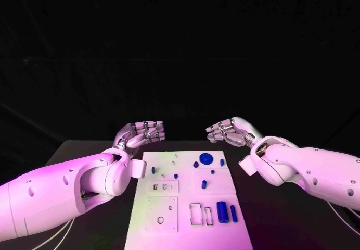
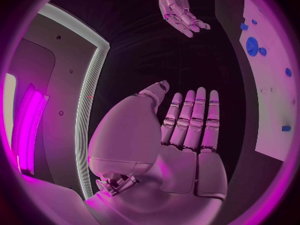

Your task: Assemble the parts on the task board

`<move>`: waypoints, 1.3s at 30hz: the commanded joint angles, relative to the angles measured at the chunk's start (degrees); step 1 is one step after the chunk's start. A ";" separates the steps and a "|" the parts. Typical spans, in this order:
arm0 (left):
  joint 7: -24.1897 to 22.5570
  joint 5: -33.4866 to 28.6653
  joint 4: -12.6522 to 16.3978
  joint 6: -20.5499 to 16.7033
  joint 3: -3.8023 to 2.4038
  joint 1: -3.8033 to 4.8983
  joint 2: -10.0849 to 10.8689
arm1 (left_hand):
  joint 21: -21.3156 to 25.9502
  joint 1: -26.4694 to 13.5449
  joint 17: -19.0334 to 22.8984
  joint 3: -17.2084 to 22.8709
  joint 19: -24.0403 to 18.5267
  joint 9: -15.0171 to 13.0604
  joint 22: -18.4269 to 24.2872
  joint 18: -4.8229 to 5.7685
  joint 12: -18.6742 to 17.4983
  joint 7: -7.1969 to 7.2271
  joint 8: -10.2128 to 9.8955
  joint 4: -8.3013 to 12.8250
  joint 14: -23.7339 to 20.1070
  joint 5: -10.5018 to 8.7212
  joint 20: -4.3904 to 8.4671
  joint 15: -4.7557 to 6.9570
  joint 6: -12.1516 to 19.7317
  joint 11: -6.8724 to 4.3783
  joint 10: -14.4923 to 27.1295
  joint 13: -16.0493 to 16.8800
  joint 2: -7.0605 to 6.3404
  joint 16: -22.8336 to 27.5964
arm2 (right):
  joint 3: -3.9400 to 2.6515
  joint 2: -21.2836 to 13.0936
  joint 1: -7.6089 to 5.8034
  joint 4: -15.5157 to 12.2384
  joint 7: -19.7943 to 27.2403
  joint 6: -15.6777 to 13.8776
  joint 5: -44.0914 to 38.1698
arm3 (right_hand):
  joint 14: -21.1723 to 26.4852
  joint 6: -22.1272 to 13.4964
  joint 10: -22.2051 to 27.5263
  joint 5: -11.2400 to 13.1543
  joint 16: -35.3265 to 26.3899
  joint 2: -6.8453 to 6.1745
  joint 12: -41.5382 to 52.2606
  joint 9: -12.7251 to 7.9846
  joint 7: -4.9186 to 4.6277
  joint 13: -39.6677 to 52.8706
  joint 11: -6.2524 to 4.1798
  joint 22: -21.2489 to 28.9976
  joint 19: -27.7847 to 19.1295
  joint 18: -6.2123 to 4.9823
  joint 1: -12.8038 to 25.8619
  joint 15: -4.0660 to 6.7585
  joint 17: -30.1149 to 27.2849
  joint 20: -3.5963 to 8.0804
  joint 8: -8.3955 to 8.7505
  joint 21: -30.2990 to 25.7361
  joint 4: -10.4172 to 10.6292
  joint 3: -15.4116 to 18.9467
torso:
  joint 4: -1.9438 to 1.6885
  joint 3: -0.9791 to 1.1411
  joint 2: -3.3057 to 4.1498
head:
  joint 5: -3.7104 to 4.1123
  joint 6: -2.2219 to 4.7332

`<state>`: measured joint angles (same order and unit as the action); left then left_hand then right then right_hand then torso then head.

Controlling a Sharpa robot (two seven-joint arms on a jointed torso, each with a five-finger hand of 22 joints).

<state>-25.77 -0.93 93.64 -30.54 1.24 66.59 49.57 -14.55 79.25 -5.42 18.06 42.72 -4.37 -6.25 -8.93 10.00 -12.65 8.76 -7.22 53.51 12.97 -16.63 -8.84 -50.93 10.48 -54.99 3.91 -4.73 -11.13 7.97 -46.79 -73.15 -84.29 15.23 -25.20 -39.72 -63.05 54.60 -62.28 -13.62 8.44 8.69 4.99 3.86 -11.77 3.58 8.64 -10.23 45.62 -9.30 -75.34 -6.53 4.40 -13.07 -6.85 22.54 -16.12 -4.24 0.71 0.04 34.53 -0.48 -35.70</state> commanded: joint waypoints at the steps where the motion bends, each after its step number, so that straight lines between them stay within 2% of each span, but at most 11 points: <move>1: 1.21 -0.23 1.55 2.90 -0.05 0.70 1.05 | -0.89 0.84 -0.43 0.55 1.70 0.20 -0.16 -1.31 -0.20 0.09 0.17 0.54 2.45 -0.11 0.09 0.73 -1.79 -0.63 -2.17 -0.06 -0.07 -0.39 | -0.08 0.30 -0.79 0.09 -9.07 2.66 -17.21 | -10.34 6.08 -6.98 -1.92 2.43 -3.48 -0.67 0.45 1.81 0.53 -2.28 -2.80 6.69 -1.24 1.65 3.06 2.34 2.86 0.31 5.95 -0.24 -1.58 | 0.00 -0.02 1.70 | 0.09 0.00; 4: 1.60 -0.11 3.15 3.29 -0.05 1.32 2.27 | -2.10 1.00 -1.14 1.30 3.96 0.35 -0.50 -1.65 -0.78 0.50 -0.04 0.79 5.41 -0.11 0.43 1.63 -3.09 -1.20 -4.01 -0.10 -0.50 -1.37 | -0.09 0.84 -1.69 0.44 -13.74 3.96 -24.15 | -13.90 7.52 -8.56 -2.98 4.96 -4.58 -0.16 0.74 2.56 0.89 -3.11 -3.98 8.88 -1.34 1.96 4.27 4.17 3.89 -0.04 8.17 -0.28 -1.41 | 0.06 -0.05 2.63 | 0.30 -0.03; 8: 2.01 0.67 5.59 3.90 -0.05 1.92 3.91 | -2.66 0.95 -1.53 1.83 4.96 0.42 -0.62 -1.68 -1.36 0.58 -0.27 0.85 6.64 -0.13 0.79 1.98 -3.82 -1.39 -5.01 -0.14 -0.81 -1.62 | -0.09 1.68 -2.46 0.60 -17.84 6.14 -31.93 | -21.83 9.00 -10.43 -4.73 12.25 -5.48 0.27 1.11 3.66 1.40 -4.51 -7.09 14.99 -1.31 2.37 6.60 8.92 6.51 -0.22 13.97 -0.11 -1.34 | 0.23 -0.10 3.98 | 0.46 0.33; 10: 2.12 1.16 6.81 4.16 -0.05 2.19 4.62 | -2.67 0.90 -1.54 1.85 4.99 0.43 -0.61 -1.68 -1.42 0.58 -0.30 0.83 6.64 -0.14 0.81 1.97 -3.88 -1.39 -5.08 -0.14 -0.86 -1.57 | -0.10 2.14 -2.75 0.50 -19.65 7.24 -35.80 | -23.41 9.45 -10.83 -6.17 19.42 -5.73 0.04 1.31 4.34 1.73 -4.81 -9.49 17.65 -1.01 3.05 7.54 13.59 7.76 0.02 17.87 0.00 -1.93 | 0.21 -0.10 4.45 | 0.59 0.37; 11: 2.15 1.38 7.52 4.30 -0.06 2.38 5.02 | -2.67 0.86 -1.54 1.86 5.00 0.44 -0.60 -1.66 -1.49 0.57 -0.33 0.81 6.60 -0.15 0.82 1.96 -3.90 -1.38 -5.11 -0.15 -0.92 -1.51 | -0.10 2.46 -2.91 0.39 -20.80 7.80 -38.39 | -22.49 9.57 -11.07 -6.16 26.93 -5.99 -0.15 1.50 3.80 2.10 -4.75 -11.38 18.08 -0.78 4.01 8.01 18.73 7.94 0.38 20.45 0.19 -2.63 | 0.14 -0.09 4.80 | 0.73 0.45; 13: 2.17 1.57 8.30 4.42 -0.06 2.65 5.48 | -2.66 0.81 -1.54 1.87 4.99 0.45 -0.59 -1.65 -1.57 0.56 -0.38 0.80 6.54 -0.16 0.82 1.94 -3.91 -1.37 -5.12 -0.16 -0.97 -1.44 | -0.10 2.87 -3.09 0.27 -22.14 8.29 -41.50 | -23.15 9.30 -10.02 -6.08 36.20 -6.49 -0.81 1.61 4.06 2.20 -4.87 -14.77 19.04 -0.61 4.47 7.81 28.17 8.02 0.83 23.72 0.08 -3.37 | 0.08 -0.04 5.31 | 0.83 0.52; 15: 2.15 1.70 8.96 4.50 -0.07 2.95 5.92 | -2.65 0.76 -1.54 1.89 4.98 0.47 -0.57 -1.64 -1.68 0.54 -0.44 0.78 6.49 -0.16 0.83 1.91 -3.91 -1.35 -5.13 -0.17 -1.02 -1.36 | -0.10 3.34 -3.29 0.22 -23.52 8.84 -44.71 | -23.61 9.05 -8.82 -5.69 44.14 -6.85 -1.27 1.72 4.03 2.22 -4.54 -22.46 21.60 0.29 5.34 7.43 36.69 8.06 1.23 29.58 0.36 -3.91 | 0.06 -0.05 5.91 | 0.94 0.63; 19: 2.04 1.82 9.75 4.51 -0.11 3.54 6.54 | -2.64 0.71 -1.54 1.91 4.97 0.48 -0.55 -1.63 -1.77 0.52 -0.50 0.74 6.46 -0.16 0.83 1.89 -3.91 -1.32 -5.13 -0.18 -1.04 -1.30 | -0.11 4.40 -3.59 0.45 -25.39 10.21 -49.97 | -24.01 8.10 -5.69 -4.53 56.48 -7.88 -0.68 1.93 3.74 2.05 -3.73 -34.16 25.55 1.77 6.31 6.84 49.74 7.79 2.17 38.56 0.83 -4.74 | -0.01 -0.12 6.87 | 1.20 0.80; 20: 2.02 1.83 9.85 4.50 -0.11 3.63 6.62 | -2.63 0.66 -1.54 1.93 4.96 0.50 -0.53 -1.62 -1.86 0.50 -0.55 0.71 6.42 -0.17 0.83 1.87 -3.90 -1.30 -5.14 -0.19 -1.05 -1.23 | -0.11 4.59 -3.62 0.50 -25.64 10.50 -50.78 | -23.94 8.06 -5.18 -4.44 58.20 -7.95 -0.77 1.98 3.73 2.00 -3.90 -36.28 26.19 2.05 6.29 6.65 51.83 7.76 2.24 40.03 0.87 -4.91 | -0.06 -0.16 7.11 | 1.30 0.89; 24: 1.94 1.87 10.18 4.53 -0.15 3.89 6.91 | -2.61 0.54 -1.54 1.97 4.94 0.52 -0.50 -1.61 -2.03 0.45 -0.67 0.64 6.36 -0.17 0.83 1.82 -3.90 -1.26 -5.15 -0.20 -1.08 -1.11 | -0.11 5.42 -3.69 0.69 -26.42 11.50 -53.74 | -23.72 7.45 -3.74 -3.77 62.76 -8.59 -0.71 2.15 3.80 2.01 -3.64 -42.02 27.74 2.78 6.47 6.49 56.91 7.47 2.68 44.16 1.36 -5.18 | -0.14 -0.13 7.82 | 1.29 0.92; 39: 1.91 1.89 10.73 4.76 -0.27 4.23 7.56 | -2.49 0.01 -1.56 2.01 4.83 0.61 -0.33 -1.57 -2.84 0.13 -1.25 0.33 6.08 -0.21 0.77 1.60 -3.72 -1.00 -5.05 -0.21 -1.22 -0.54 | -0.07 7.42 -3.61 1.44 -26.85 13.10 -57.34 | -23.60 6.76 -2.59 -3.92 67.01 -9.03 -0.19 2.41 3.81 2.29 -3.72 -48.01 29.20 3.52 6.04 6.28 61.74 7.11 2.89 48.31 2.07 -5.84 | -0.59 -0.24 9.49 | 1.52 0.75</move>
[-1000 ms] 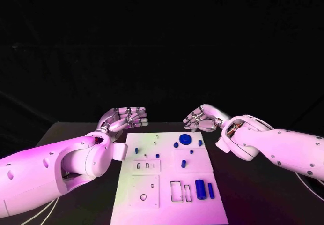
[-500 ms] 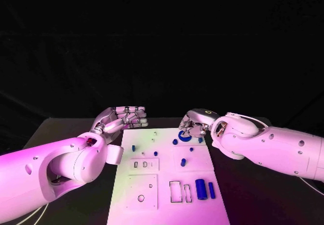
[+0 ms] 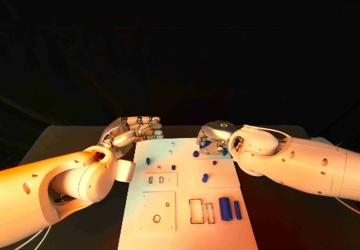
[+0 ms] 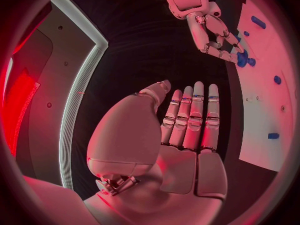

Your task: Assemble the parts on the task board

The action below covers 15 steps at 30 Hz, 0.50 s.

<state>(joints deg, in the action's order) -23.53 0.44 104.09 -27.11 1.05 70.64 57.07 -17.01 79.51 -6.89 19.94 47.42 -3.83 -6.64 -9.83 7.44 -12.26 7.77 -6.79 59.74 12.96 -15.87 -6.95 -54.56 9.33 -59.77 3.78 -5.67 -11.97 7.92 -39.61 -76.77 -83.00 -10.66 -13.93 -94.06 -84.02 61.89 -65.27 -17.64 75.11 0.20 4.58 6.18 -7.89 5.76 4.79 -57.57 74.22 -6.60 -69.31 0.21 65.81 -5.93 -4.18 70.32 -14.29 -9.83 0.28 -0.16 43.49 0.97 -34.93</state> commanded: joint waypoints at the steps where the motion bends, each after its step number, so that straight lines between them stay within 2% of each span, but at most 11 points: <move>1: -0.34 0.51 0.32 1.34 -0.08 0.20 0.11 | -0.03 -0.26 -0.09 0.12 0.12 0.07 0.06 -0.68 -0.28 -0.26 -0.26 -0.10 -0.15 -0.20 0.01 -0.29 -0.09 0.15 -0.27 -0.08 -0.28 0.30 | -0.01 0.33 0.04 0.18 -0.93 1.95 -3.08 | -2.65 -0.52 0.43 0.09 0.50 -0.54 0.24 0.11 -0.06 0.11 0.14 -1.09 0.77 0.89 -0.01 -0.46 0.54 -0.04 0.20 0.80 0.26 -0.29 | -0.18 -0.04 0.54 | 0.08 -0.01; 8: -0.41 0.42 0.50 1.26 -0.12 0.41 0.39 | 0.02 -0.34 -0.09 0.14 0.06 0.08 0.11 -0.66 -0.47 -0.35 -0.40 -0.14 -0.23 -0.20 -0.02 -0.35 -0.03 0.23 -0.23 -0.08 -0.29 0.44 | 0.01 0.79 0.12 0.03 -0.82 2.94 -3.47 | -2.75 -0.45 0.52 -0.03 1.42 -0.51 0.39 0.20 -0.10 0.17 0.16 -2.50 1.26 1.08 -0.18 -0.50 1.64 -0.09 0.14 1.77 0.37 -0.56 | -0.34 -0.10 0.97 | 0.13 0.02; 15: -0.47 0.36 0.64 1.17 -0.13 0.60 0.57 | 0.08 -0.36 -0.09 0.19 -0.01 0.08 0.16 -0.65 -0.63 -0.40 -0.51 -0.16 -0.30 -0.19 -0.04 -0.39 0.00 0.27 -0.20 -0.07 -0.25 0.56 | 0.04 1.14 0.17 0.17 -0.85 3.91 -3.65 | -2.70 -0.37 0.53 -0.13 1.53 -0.48 0.49 0.25 -0.14 0.21 0.21 -3.87 1.83 1.28 -0.25 -0.59 1.59 -0.06 0.10 2.66 0.45 -0.75 | -0.39 -0.03 1.46 | 0.07 0.06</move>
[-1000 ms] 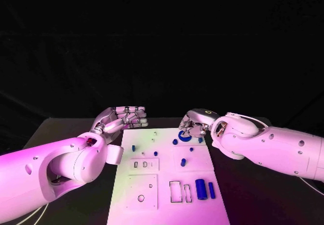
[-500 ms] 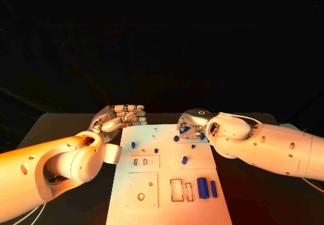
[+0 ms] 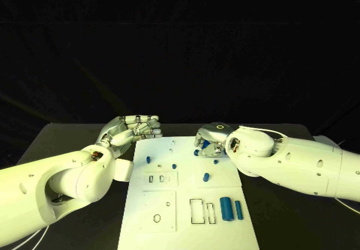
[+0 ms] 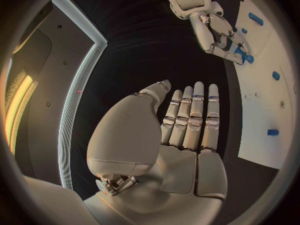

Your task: Assemble the parts on the task board

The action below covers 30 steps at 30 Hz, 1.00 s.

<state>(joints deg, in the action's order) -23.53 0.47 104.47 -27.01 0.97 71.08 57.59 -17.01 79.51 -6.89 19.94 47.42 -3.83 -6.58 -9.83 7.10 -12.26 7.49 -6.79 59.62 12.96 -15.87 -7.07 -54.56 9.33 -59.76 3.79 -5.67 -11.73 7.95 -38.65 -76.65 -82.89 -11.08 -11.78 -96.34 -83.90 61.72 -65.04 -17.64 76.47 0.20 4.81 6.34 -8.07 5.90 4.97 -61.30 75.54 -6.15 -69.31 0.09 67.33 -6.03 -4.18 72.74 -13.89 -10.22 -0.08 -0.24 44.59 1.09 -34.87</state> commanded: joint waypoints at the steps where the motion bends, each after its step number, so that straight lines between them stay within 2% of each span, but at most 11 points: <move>1: -0.49 0.33 0.29 1.07 -0.06 0.20 0.07 | 0.07 -0.36 -0.10 0.20 -0.01 0.08 0.10 -0.65 -0.29 -0.40 -0.24 -0.16 -0.18 -0.19 -0.04 -0.28 0.00 0.27 -0.20 -0.07 -0.26 0.32 | 0.02 0.26 0.06 0.13 -0.42 1.84 -1.39 | -2.83 -0.19 0.29 -0.13 0.17 -0.48 0.26 0.09 0.03 0.07 0.02 -0.15 0.50 0.84 -0.25 -0.47 0.07 0.04 0.10 0.24 0.06 -0.35 | -0.05 0.04 0.43 | -0.07 0.01; 12: -0.46 0.32 0.68 1.03 -0.07 0.56 0.37 | 0.14 -0.33 -0.11 0.29 -0.10 0.08 0.16 -0.64 -0.48 -0.47 -0.37 -0.15 -0.26 -0.17 -0.07 -0.33 0.04 0.32 -0.17 -0.07 -0.18 0.46 | 0.07 1.18 0.48 0.95 -0.17 2.12 -1.52 | -2.83 0.25 -0.23 -0.33 0.88 -0.20 0.74 0.28 -0.07 0.23 -0.02 -2.28 1.29 1.15 -0.39 -0.48 0.72 0.04 -0.08 1.68 0.34 -1.00 | -0.42 0.04 1.21 | 0.07 0.02; 18: -0.40 0.32 0.76 1.01 -0.08 0.71 0.56 | 0.14 -0.33 -0.11 0.30 -0.10 0.08 0.16 -0.64 -0.48 -0.47 -0.38 -0.15 -0.26 -0.17 -0.07 -0.33 0.04 0.33 -0.17 -0.07 -0.18 0.46 | 0.08 1.16 0.56 0.94 -0.23 1.67 -1.67 | -2.78 1.13 -1.15 -0.36 1.29 0.12 1.30 0.56 0.06 0.42 -0.24 -3.72 1.76 1.34 -0.57 -0.34 1.01 0.13 -0.44 2.64 0.55 -1.79 | -0.44 0.08 1.53 | 0.14 0.11; 20: -0.38 0.32 0.78 1.03 -0.08 0.76 0.59 | 0.15 -0.32 -0.11 0.33 -0.12 0.08 0.17 -0.64 -0.53 -0.48 -0.41 -0.16 -0.27 -0.17 -0.08 -0.34 0.04 0.34 -0.17 -0.06 -0.14 0.49 | 0.08 1.13 0.57 0.84 -0.15 1.09 -1.74 | -2.78 1.89 -2.03 -0.07 1.49 0.46 1.77 0.78 0.35 0.59 -0.53 -5.16 2.40 1.57 -0.84 -0.12 1.15 0.23 -0.79 3.55 0.62 -2.36 | -0.45 0.09 1.62 | 0.07 0.08; 24: -0.35 0.31 0.78 1.07 -0.08 0.81 0.63 | 0.16 -0.31 -0.11 0.36 -0.13 0.08 0.18 -0.64 -0.56 -0.49 -0.43 -0.16 -0.28 -0.16 -0.08 -0.35 0.04 0.35 -0.16 -0.06 -0.11 0.51 | 0.08 1.03 0.58 0.48 0.00 -0.86 -2.16 | -2.96 5.15 -5.43 2.23 2.49 2.11 3.50 1.90 1.58 1.46 -1.92 -8.71 4.00 2.15 -2.79 1.06 2.36 0.90 -2.49 5.80 0.27 -4.93 | -0.50 0.13 1.81 | 0.00 0.20; 27: -0.33 0.31 0.74 1.07 -0.08 0.83 0.64 | 0.16 -0.31 -0.11 0.36 -0.13 0.08 0.18 -0.64 -0.56 -0.49 -0.43 -0.16 -0.28 -0.16 -0.08 -0.35 0.04 0.35 -0.16 -0.06 -0.11 0.51 | 0.07 0.81 0.58 0.00 0.21 -2.69 -2.41 | -2.96 6.17 -6.65 2.32 2.78 2.32 4.09 2.55 1.88 1.93 -2.44 -9.78 4.41 2.32 -3.54 1.56 2.65 1.29 -3.15 6.49 0.00 -5.99 | -0.54 0.13 1.88 | -0.04 0.33; 30: -0.32 0.25 0.68 1.06 -0.08 0.83 0.65 | 0.18 -0.30 -0.12 0.43 -0.16 0.08 0.20 -0.65 -0.63 -0.51 -0.47 -0.18 -0.30 -0.15 -0.09 -0.36 0.03 0.36 -0.16 -0.06 -0.02 0.56 | 0.04 0.48 0.58 -0.90 0.31 -4.37 -2.52 | -2.95 6.27 -6.81 2.32 2.90 2.18 4.15 2.78 1.89 2.07 -2.52 -10.09 4.49 2.37 -3.68 1.66 2.77 1.42 -3.27 6.68 -0.10 -6.36 | -0.55 0.13 1.97 | -0.15 0.45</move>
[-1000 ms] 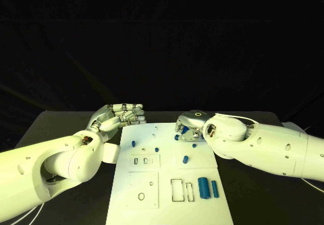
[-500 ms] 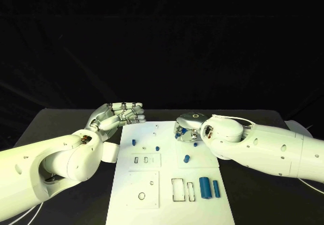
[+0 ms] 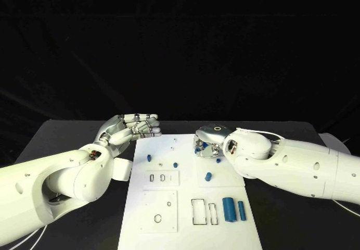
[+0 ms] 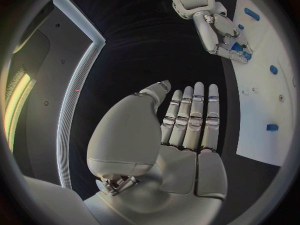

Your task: Assemble the parts on the task board

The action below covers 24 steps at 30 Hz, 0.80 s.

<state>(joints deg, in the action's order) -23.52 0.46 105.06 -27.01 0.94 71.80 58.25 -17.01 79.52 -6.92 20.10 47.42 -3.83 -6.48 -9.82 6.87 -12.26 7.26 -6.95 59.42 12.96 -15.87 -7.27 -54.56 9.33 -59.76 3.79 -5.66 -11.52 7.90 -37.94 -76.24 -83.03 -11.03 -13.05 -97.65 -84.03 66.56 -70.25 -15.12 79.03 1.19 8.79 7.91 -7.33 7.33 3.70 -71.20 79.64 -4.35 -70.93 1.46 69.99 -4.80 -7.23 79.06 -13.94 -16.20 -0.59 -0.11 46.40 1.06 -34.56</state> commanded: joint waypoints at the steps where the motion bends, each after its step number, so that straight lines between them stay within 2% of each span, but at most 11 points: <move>1: -0.33 0.23 0.06 1.07 -0.05 0.12 0.00 | 0.19 -0.30 -0.08 0.29 -0.16 0.08 0.11 -0.65 -0.40 -0.52 -0.25 -0.02 -0.10 -0.15 -0.09 -0.17 0.03 0.36 -0.17 -0.06 0.00 0.36 | 0.05 -0.33 0.15 -1.13 0.23 -3.71 -1.24 | -2.82 1.43 -1.60 -0.19 0.37 1.15 0.16 1.25 1.15 0.66 -1.26 -0.24 0.41 0.58 -2.08 0.31 0.14 0.21 -0.23 0.40 -0.08 -0.44 | -0.03 0.00 0.26 | -0.23 0.28; 5: -0.34 0.18 -0.19 1.21 -0.05 0.13 0.06 | 0.19 -0.30 -0.08 0.29 -0.16 0.08 0.11 -0.65 -0.40 -0.52 -0.25 -0.02 -0.10 -0.15 -0.09 -0.17 0.03 0.36 -0.17 -0.06 0.00 0.36 | -0.11 -0.42 -0.04 -2.08 -0.08 -6.23 -1.29 | -2.82 1.30 -1.51 -0.46 0.52 0.86 0.05 1.48 1.10 0.77 -1.24 -0.45 0.41 0.61 -2.12 0.32 0.28 0.30 -0.22 0.54 -0.18 -0.89 | -0.06 -0.05 0.31 | -0.28 0.67; 10: -0.38 -0.18 -1.13 1.50 -0.05 0.35 0.24 | 0.23 -0.15 -0.10 0.47 -0.22 0.08 0.16 -0.66 -0.58 -0.53 -0.38 0.06 -0.14 -0.13 -0.11 -0.19 0.04 0.38 -0.16 -0.05 0.09 0.49 | -0.25 0.55 -0.52 -1.54 -0.65 -7.95 -1.32 | -2.81 1.24 -1.40 -0.59 0.60 0.63 -0.05 1.63 1.05 0.82 -1.19 -0.63 0.43 0.64 -2.07 0.30 0.35 0.32 -0.22 0.65 -0.21 -1.16 | -0.09 -0.03 0.52 | -0.55 1.07; 14: -0.46 -0.35 -1.80 1.61 -0.04 0.64 0.31 | 0.24 -0.13 -0.10 0.49 -0.23 0.08 0.17 -0.66 -0.60 -0.53 -0.39 0.07 -0.14 -0.13 -0.12 -0.19 0.04 0.38 -0.15 -0.05 0.10 0.50 | -0.31 1.88 -0.73 -0.40 -0.74 -8.99 -1.32 | -2.82 1.16 -1.31 -0.51 0.68 0.47 -0.12 1.73 1.01 0.85 -1.15 -0.57 0.34 0.63 -1.98 0.27 0.43 0.32 -0.20 0.63 -0.18 -1.30 | -0.20 -0.07 0.65 | -0.69 1.18; 19: -0.64 -0.49 -2.26 1.83 -0.04 0.85 0.45 | 0.27 -0.04 -0.11 0.60 -0.28 0.08 0.20 -0.65 -0.74 -0.54 -0.49 0.14 -0.19 -0.13 -0.14 -0.22 0.06 0.40 -0.13 -0.05 0.14 0.60 | -0.34 4.07 -1.00 1.82 -0.68 -11.87 -1.32 | -2.84 0.90 -1.01 -0.40 0.88 0.27 -0.34 1.90 0.93 0.88 -1.04 -0.72 0.30 0.64 -1.88 0.17 0.68 0.28 -0.08 0.71 -0.12 -1.74 | -0.35 -0.11 0.73 | -0.31 1.09; 24: -0.68 -0.55 -2.34 1.91 -0.04 0.98 0.46 | 0.30 -0.02 -0.11 0.64 -0.31 0.08 0.22 -0.64 -0.81 -0.55 -0.53 0.15 -0.24 -0.14 -0.15 -0.23 0.07 0.42 -0.11 -0.05 0.14 0.66 | -0.35 6.53 -1.14 4.06 -0.46 -12.87 -1.24 | -2.86 0.83 -0.93 -0.36 0.96 0.19 -0.40 1.96 0.90 0.90 -1.00 -0.83 0.33 0.66 -1.82 0.14 0.78 0.26 -0.06 0.78 -0.09 -1.87 | -0.18 -0.07 0.81 | -0.47 1.47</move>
<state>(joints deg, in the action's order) -23.56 0.18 102.68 -26.53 0.94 72.61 58.76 -17.01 79.52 -6.96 20.25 47.42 -3.84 -6.30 -9.81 6.38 -12.48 7.04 -6.79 59.42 12.96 -15.87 -7.26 -54.34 9.34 -59.75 3.80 -5.66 -11.07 7.60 -32.11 -77.32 -79.65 -11.32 -23.00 -98.14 -84.03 66.95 -70.33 -15.53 79.70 0.60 8.62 9.14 -6.94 7.33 3.70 -71.98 79.84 -4.36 -71.52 1.45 70.71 -4.61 -7.32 79.59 -14.05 -17.67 -0.85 -0.20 47.11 0.66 -33.35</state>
